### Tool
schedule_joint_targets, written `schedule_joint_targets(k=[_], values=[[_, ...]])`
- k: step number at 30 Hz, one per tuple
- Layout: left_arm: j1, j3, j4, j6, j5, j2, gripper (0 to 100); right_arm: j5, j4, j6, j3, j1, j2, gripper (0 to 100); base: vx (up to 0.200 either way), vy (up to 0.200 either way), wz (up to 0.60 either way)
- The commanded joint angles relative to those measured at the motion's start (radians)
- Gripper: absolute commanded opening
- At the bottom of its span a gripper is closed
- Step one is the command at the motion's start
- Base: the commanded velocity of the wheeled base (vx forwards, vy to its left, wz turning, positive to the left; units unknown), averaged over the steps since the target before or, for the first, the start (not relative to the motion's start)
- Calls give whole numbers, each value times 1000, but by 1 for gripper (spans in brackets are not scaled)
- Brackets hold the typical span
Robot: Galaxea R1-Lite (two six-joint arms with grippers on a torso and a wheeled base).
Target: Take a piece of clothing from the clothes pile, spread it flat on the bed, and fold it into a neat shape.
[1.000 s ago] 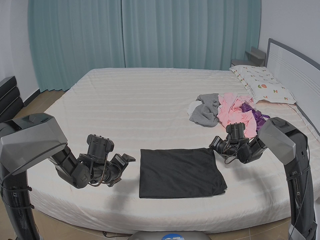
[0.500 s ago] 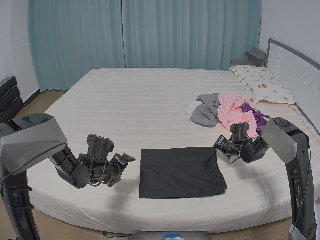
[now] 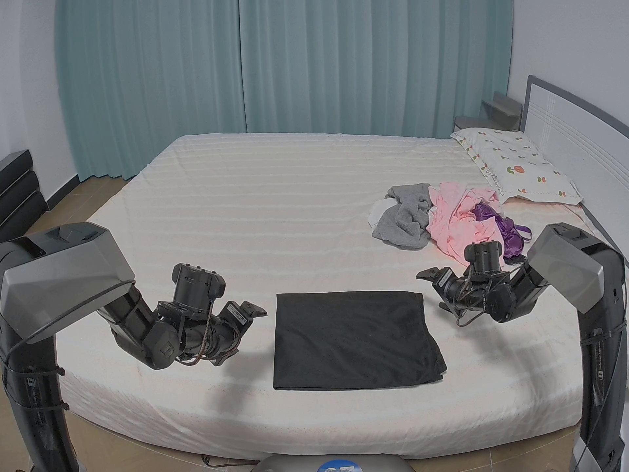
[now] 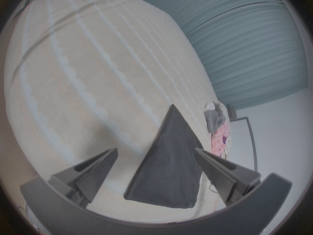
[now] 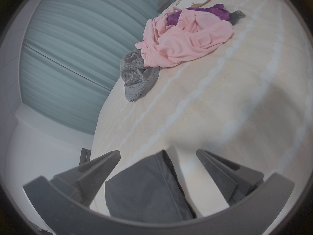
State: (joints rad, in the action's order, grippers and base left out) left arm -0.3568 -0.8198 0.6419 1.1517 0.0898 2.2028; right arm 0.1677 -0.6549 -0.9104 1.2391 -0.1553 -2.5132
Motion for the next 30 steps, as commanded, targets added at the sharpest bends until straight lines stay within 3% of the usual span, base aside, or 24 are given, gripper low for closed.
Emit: schedule_joint_targets(k=[1, 2, 3, 4, 9, 18, 30], values=[[-1, -65, -4, -24, -21, 49, 100, 42, -135, -31, -277, 17, 198, 100, 0, 0, 0], [-1, -76, -1, -63, -27, 71, 100, 49, -244, -31, -418, 17, 249, 100, 0, 0, 0], [-1, -76, -1, -64, -27, 71, 100, 49, -247, -31, -420, 17, 251, 100, 0, 0, 0], [-5, -93, 1, -124, -35, 83, 100, 42, -336, -33, -517, 10, 263, 100, 0, 0, 0], [-33, -197, 1, -193, -42, 160, 100, 38, -497, -67, -664, 7, 258, 100, 0, 0, 0], [-51, -252, 8, -365, -2, 236, 100, 49, -519, -122, -681, 5, 229, 100, 0, 0, 0], [-64, -332, 7, -366, 2, 282, 100, 55, -520, -136, -687, -3, 223, 100, 0, 0, 0]])
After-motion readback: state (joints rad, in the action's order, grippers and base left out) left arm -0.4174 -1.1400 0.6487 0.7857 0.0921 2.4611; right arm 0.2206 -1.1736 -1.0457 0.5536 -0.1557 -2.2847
